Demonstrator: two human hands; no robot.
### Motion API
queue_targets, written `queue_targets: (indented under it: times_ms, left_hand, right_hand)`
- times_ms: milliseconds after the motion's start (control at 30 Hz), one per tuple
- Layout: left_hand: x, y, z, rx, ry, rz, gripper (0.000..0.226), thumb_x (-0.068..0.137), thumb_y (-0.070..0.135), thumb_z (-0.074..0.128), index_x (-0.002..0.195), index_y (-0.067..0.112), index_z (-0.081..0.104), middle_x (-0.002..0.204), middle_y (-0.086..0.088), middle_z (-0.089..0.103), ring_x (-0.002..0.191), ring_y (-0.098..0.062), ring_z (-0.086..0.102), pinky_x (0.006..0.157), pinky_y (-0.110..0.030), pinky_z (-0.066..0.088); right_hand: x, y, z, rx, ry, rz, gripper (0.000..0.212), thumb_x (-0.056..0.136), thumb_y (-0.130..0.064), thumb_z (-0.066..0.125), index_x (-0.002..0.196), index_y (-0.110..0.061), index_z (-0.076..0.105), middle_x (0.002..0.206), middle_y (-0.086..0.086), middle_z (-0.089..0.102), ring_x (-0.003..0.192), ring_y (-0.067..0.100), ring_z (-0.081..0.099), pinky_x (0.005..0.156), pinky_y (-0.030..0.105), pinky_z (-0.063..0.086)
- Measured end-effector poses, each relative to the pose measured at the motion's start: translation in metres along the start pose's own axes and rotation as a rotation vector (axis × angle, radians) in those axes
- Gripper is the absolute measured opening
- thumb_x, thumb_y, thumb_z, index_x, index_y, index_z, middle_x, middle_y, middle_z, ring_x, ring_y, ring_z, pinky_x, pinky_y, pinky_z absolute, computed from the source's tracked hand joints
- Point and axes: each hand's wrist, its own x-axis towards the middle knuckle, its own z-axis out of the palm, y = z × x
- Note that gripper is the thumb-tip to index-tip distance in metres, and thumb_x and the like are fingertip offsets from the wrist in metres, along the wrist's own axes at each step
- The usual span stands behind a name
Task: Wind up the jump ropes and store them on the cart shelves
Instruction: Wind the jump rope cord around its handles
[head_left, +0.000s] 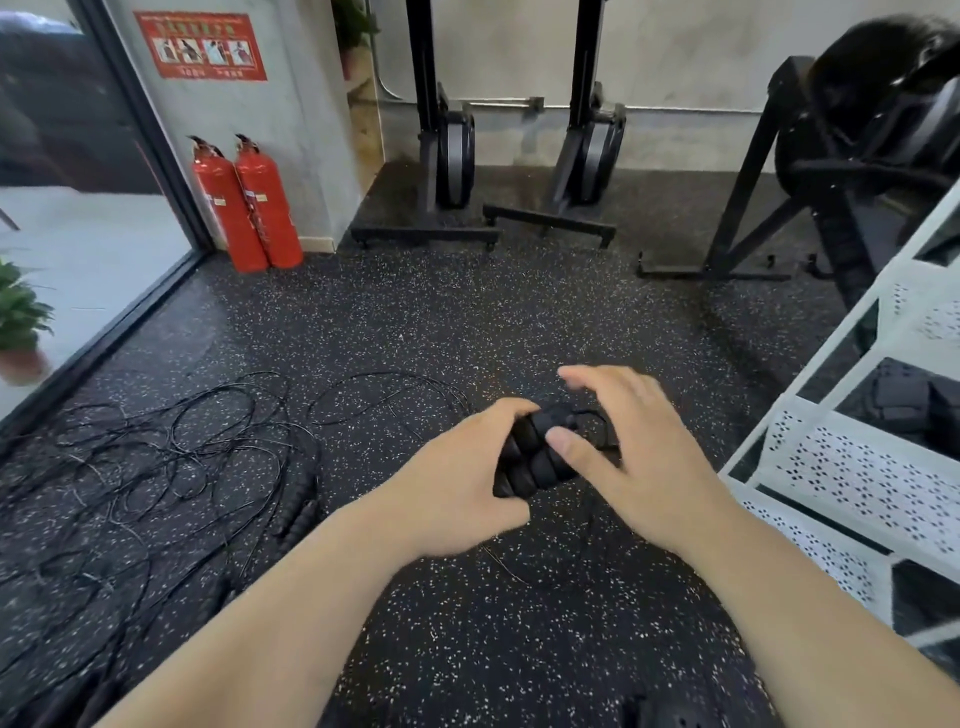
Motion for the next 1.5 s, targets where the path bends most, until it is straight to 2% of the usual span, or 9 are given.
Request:
queue_targets:
  times_ms: [167,367,567,700,933,1067,1167,1333,1500]
  left_hand:
    - [-0.008,0.006,0.005,0.012,-0.041,0.11,0.074,0.085,0.02,0.068,0.149,0.04,0.037,0.118,0.018,0.054,0.102,-0.004,0.055,0.077,-0.022,0.042]
    - [-0.022,0.008,0.023,0.327,0.134,0.076,0.08,0.088,0.041,0.06,0.159,0.031,0.024,0.128,0.01,0.043,0.117,-0.015,0.048,0.099,-0.037,0.048]
    - [-0.025,0.006,0.02,0.465,0.23,-0.033,0.062,0.096,0.04,0.069,0.149,0.03,0.039,0.133,0.009,0.057,0.121,-0.018,0.06,0.096,-0.037,0.053]
    - [-0.028,-0.01,-0.005,0.185,0.328,-0.239,0.038,0.094,0.03,0.072,0.125,0.038,0.052,0.101,0.016,0.064,0.085,-0.009,0.065,0.083,-0.039,0.06]
    - [-0.028,-0.019,-0.03,-0.274,0.471,-0.253,0.022,0.098,0.024,0.071,0.111,0.037,0.059,0.088,0.007,0.068,0.061,-0.008,0.056,0.052,-0.017,0.046]
    - [-0.028,0.007,-0.004,-0.579,0.228,-0.157,0.029,0.093,0.012,0.074,0.112,0.033,0.067,0.093,-0.014,0.073,0.065,-0.012,0.056,0.064,-0.031,0.051]
    - [-0.027,0.02,0.011,-0.744,0.154,-0.134,0.03,0.09,-0.002,0.067,0.108,0.022,0.069,0.081,-0.011,0.073,0.069,-0.021,0.059,0.073,-0.04,0.05]
    - [-0.023,0.018,0.012,-0.901,0.204,-0.187,0.038,0.093,-0.006,0.059,0.108,0.025,0.076,0.084,-0.013,0.073,0.072,-0.026,0.057,0.071,-0.043,0.047]
    - [-0.016,-0.007,-0.02,-0.948,0.484,-0.317,0.043,0.095,-0.001,0.065,0.122,0.031,0.074,0.087,-0.008,0.077,0.076,-0.022,0.06,0.079,-0.045,0.053]
  right_hand:
    - [-0.005,-0.006,0.012,0.069,-0.023,0.073,0.045,0.1,-0.074,0.036,0.12,-0.043,0.06,0.09,-0.017,0.07,0.085,0.004,0.065,0.08,0.038,0.054]
    - [-0.011,-0.03,0.037,0.174,0.155,0.257,0.039,0.105,-0.063,0.04,0.106,-0.037,0.069,0.084,-0.016,0.071,0.084,-0.001,0.064,0.072,0.011,0.041]
    - [-0.01,-0.034,0.03,0.291,-0.077,0.23,0.044,0.103,-0.068,0.037,0.112,-0.04,0.07,0.088,-0.015,0.072,0.085,-0.001,0.064,0.076,0.021,0.045]
    - [-0.005,-0.01,-0.008,0.153,-0.226,0.14,0.032,0.105,-0.057,0.042,0.121,-0.045,0.067,0.073,-0.019,0.067,0.061,-0.001,0.057,0.063,0.02,0.043]
    - [0.002,0.021,-0.021,0.073,0.102,0.232,0.024,0.109,-0.046,0.051,0.095,-0.047,0.07,0.06,-0.022,0.061,0.052,0.006,0.052,0.054,0.029,0.041]
    - [0.003,-0.009,0.016,0.166,0.057,0.241,0.026,0.11,-0.041,0.05,0.093,-0.038,0.069,0.052,-0.019,0.059,0.041,0.005,0.042,0.043,0.019,0.035]
    - [0.001,-0.027,0.034,0.137,-0.044,0.206,0.028,0.111,-0.032,0.051,0.085,-0.035,0.061,0.062,-0.012,0.061,0.053,0.003,0.054,0.049,0.017,0.037]
    - [0.005,-0.024,0.037,0.167,-0.098,0.147,0.02,0.11,-0.038,0.05,0.106,-0.038,0.07,0.084,-0.009,0.072,0.07,0.002,0.063,0.058,0.023,0.04]
    - [0.006,0.001,-0.001,0.104,-0.194,0.168,0.022,0.108,-0.047,0.051,0.095,-0.042,0.068,0.061,-0.017,0.062,0.046,0.004,0.043,0.048,0.024,0.036]
